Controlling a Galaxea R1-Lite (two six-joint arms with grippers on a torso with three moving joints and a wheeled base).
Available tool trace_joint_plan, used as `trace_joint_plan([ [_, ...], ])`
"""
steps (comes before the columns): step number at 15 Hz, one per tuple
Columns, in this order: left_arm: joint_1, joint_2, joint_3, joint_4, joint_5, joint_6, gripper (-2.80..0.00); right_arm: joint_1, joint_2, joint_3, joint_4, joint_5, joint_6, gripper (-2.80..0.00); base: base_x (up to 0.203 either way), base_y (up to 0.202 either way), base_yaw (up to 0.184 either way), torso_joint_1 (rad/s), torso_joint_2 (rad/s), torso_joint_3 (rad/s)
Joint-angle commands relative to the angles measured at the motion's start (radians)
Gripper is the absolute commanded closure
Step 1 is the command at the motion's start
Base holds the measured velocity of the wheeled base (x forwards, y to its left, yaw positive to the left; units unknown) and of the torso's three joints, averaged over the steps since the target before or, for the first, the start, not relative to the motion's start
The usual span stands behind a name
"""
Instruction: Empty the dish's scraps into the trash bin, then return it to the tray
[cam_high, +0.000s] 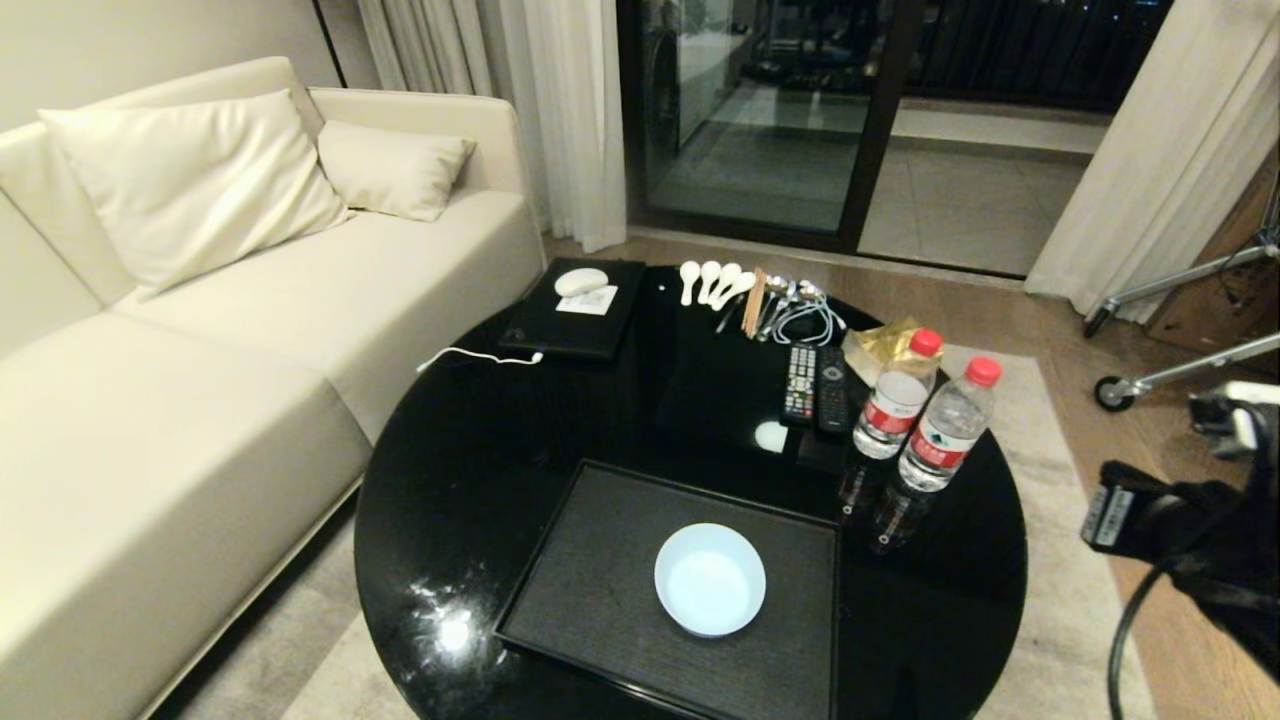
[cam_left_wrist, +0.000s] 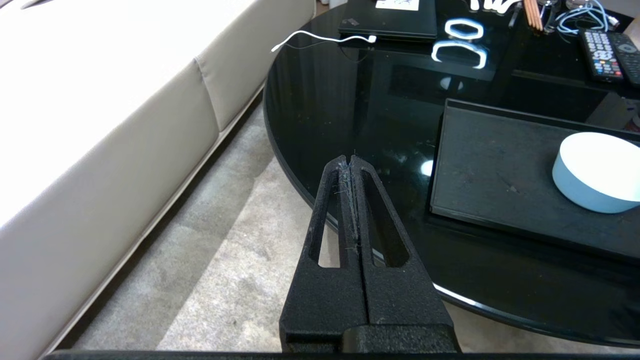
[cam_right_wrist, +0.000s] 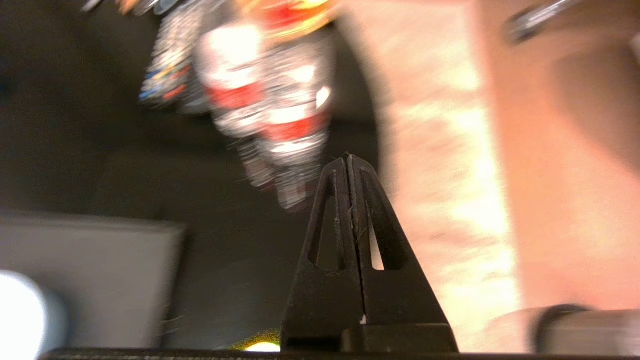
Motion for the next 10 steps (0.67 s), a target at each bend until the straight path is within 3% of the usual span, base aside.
trace_joint_plan([
  [1,0.000,0.000,0.000,0.000,0.001,-0.001,0.00,-0.086,-0.198,0.157,-0.140,0.007,-0.073,0.00,0.000,0.000,0.000,0.000,0.00,0.000],
  [3,0.000,0.000,0.000,0.000,0.001,-0.001,0.00,-0.116,-0.373,0.193,-0.142,0.027,-0.130,0.00,0.000,0.000,0.000,0.000,0.00,0.000],
  [5,0.000,0.000,0.000,0.000,0.001,-0.001,0.00,-0.193,-0.561,0.207,-0.038,0.099,-0.163,0.00,0.000,0.000,0.000,0.000,0.00,0.000],
  [10,0.000,0.000,0.000,0.000,0.001,-0.001,0.00,-0.402,-1.048,0.218,0.512,0.375,-0.194,0.00,0.000,0.000,0.000,0.000,0.00,0.000],
])
